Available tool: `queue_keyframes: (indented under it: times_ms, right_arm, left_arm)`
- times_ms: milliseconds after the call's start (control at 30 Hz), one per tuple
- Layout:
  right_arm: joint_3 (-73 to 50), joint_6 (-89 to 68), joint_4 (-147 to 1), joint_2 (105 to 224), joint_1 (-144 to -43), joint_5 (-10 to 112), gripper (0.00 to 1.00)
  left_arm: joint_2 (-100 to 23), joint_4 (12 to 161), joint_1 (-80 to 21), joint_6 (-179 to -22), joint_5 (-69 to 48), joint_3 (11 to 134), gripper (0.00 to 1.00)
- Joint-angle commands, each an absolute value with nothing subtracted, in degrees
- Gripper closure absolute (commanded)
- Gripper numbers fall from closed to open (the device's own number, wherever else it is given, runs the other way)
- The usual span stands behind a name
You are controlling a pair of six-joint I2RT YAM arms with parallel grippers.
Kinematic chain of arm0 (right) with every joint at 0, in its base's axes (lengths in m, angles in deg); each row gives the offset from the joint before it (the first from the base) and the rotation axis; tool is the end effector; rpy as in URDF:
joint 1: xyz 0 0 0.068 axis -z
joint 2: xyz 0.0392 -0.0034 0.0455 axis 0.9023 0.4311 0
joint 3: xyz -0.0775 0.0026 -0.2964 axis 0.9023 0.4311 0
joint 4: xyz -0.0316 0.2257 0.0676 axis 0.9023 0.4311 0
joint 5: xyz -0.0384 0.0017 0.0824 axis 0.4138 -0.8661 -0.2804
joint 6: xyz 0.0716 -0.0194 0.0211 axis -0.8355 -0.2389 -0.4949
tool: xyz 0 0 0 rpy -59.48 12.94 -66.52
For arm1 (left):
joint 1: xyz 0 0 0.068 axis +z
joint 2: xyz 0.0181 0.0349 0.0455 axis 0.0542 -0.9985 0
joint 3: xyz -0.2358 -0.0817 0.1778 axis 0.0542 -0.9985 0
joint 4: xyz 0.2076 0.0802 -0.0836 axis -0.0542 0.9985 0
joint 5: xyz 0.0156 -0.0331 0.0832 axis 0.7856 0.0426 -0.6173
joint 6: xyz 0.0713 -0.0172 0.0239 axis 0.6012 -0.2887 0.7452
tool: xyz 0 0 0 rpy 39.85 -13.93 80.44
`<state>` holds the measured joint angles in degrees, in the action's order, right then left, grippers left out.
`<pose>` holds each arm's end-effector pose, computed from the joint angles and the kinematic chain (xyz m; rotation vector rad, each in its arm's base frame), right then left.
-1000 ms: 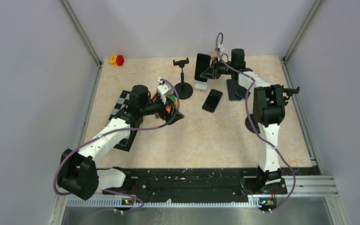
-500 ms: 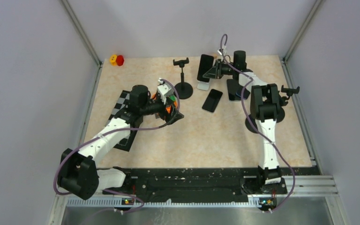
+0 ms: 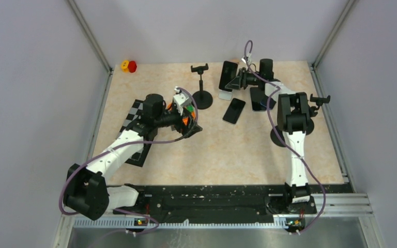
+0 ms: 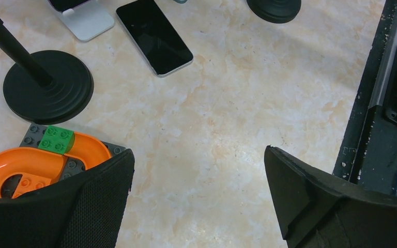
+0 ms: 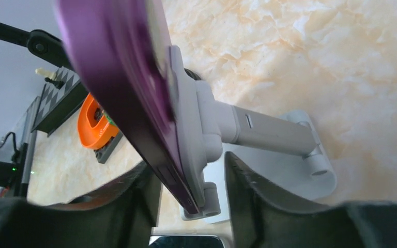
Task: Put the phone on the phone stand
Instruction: Place the phone stand with the phone at the center of the board, then pick up the phone stand at the center of the board.
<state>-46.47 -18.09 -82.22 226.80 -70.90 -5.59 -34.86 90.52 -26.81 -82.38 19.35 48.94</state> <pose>0.5602 0.1228 0.1792 -0.6170 1.8692 1.3433 0.2261 -0.1434 0.3147 0.9278 1.7732 -0.8538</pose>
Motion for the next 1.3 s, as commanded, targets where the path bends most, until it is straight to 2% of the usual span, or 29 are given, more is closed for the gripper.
queue_keyframes:
  times_ms: [0,133,200,433,633,900,1167,1267]
  right_arm:
    - [-45.3,-14.0,-80.1,221.6,-70.2,-5.3,0.46]
    - [-44.6,-11.0,-76.3,217.8,-70.0,-2.6,0.15]
    - [-43.7,-10.8,-75.7,215.4,-69.6,-2.3,0.10]
    - [-38.1,-8.7,-74.2,203.4,-67.6,0.4,0.06]
    - [-37.4,-2.2,-64.6,194.3,-66.5,4.9,0.04]
    - [-35.7,7.6,-47.8,180.8,-66.4,19.3,0.01]
    - [-19.8,10.5,-38.3,164.1,-65.5,35.5,0.01]
    - [-14.8,12.8,-34.5,158.8,-62.4,37.2,0.01]
  left_arm:
    - [-33.7,90.3,-26.5,-82.0,20.1,49.4,0.01]
    - [-33.1,90.4,-26.4,-82.3,20.0,49.4,0.01]
    - [-32.8,90.5,-26.3,-82.6,20.0,49.4,0.01]
    - [-32.4,90.2,-25.7,-85.2,17.6,50.1,0.01]
    - [-32.4,90.3,-24.6,-87.8,14.3,51.0,0.01]
    - [-31.4,91.0,-23.4,-88.8,11.5,51.7,0.01]
    - [-31.7,90.2,-23.4,-90.5,14.4,51.4,0.01]
    - [-32.0,90.1,-23.4,-90.3,15.1,51.4,0.01]
